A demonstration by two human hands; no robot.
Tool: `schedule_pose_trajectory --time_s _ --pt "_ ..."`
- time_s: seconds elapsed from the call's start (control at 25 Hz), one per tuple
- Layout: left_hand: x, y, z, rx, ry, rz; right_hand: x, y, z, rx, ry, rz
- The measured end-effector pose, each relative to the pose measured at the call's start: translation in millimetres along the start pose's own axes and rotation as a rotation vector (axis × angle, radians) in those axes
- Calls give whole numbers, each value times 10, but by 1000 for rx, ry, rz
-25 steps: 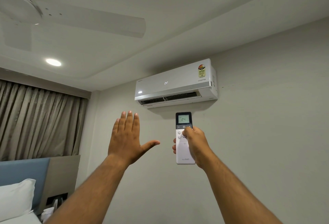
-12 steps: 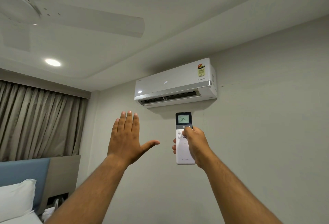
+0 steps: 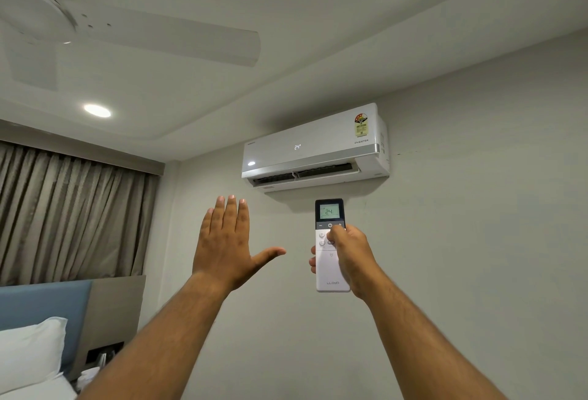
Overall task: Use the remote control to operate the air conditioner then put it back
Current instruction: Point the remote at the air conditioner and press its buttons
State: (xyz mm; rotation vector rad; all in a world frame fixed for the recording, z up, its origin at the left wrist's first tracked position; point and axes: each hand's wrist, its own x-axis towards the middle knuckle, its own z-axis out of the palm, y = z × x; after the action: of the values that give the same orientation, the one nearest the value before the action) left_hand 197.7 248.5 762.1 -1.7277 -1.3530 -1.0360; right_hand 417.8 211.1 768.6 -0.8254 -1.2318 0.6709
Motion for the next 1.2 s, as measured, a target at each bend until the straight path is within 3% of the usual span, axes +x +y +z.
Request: schedule_pose_trajectory --time_s 1.2 --pt "-48 -82 -136 3 24 11 -73 -156 43 11 -20 -8"
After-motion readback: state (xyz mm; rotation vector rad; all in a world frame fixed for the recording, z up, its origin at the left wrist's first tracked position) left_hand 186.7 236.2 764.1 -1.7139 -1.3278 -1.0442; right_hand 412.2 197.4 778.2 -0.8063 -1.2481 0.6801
